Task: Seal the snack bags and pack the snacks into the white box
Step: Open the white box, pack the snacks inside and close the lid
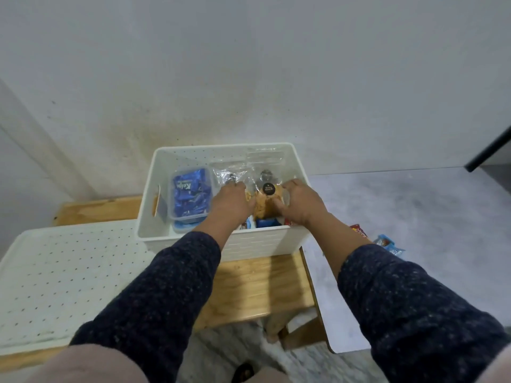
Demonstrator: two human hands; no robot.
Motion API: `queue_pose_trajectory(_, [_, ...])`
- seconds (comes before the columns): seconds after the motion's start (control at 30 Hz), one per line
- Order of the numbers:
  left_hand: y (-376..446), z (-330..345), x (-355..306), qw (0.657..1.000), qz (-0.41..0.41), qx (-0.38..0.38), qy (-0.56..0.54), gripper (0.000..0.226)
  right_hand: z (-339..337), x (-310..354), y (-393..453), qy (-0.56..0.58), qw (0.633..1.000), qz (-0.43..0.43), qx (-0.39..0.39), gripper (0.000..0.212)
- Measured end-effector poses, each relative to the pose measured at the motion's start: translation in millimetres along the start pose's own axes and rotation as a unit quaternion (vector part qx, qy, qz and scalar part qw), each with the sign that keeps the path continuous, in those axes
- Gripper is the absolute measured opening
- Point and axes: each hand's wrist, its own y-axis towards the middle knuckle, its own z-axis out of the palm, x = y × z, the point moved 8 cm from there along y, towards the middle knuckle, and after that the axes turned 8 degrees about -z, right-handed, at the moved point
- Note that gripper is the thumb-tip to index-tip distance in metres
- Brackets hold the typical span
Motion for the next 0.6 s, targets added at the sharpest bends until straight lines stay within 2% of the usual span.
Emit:
queue_pose_trajectory(0.13, [-9.0, -12.3, -34.9, 0.999, 0.033, -0.029, -0.015, 0.053, -28.9, -17.4, -15.4, -0.015, 0.998, 0.006, -0.067, 0.049])
queue_pose_trajectory(0.33, [-38.7, -19.0, -94.3, 0.991, 0.087, -0.094, -0.042, 0.047, -61.4, -62.2, -53.0, -0.027, 0.992, 0.003, -0.127, 0.048])
queue_pose_trajectory(0.6, [-106.3, 29.2, -167.1, 0.98, 0.117, -0.142, -0.078, 0.042, -62.2, -146.9, -142.3, -0.018, 0.993, 0.011, -0.116, 0.056])
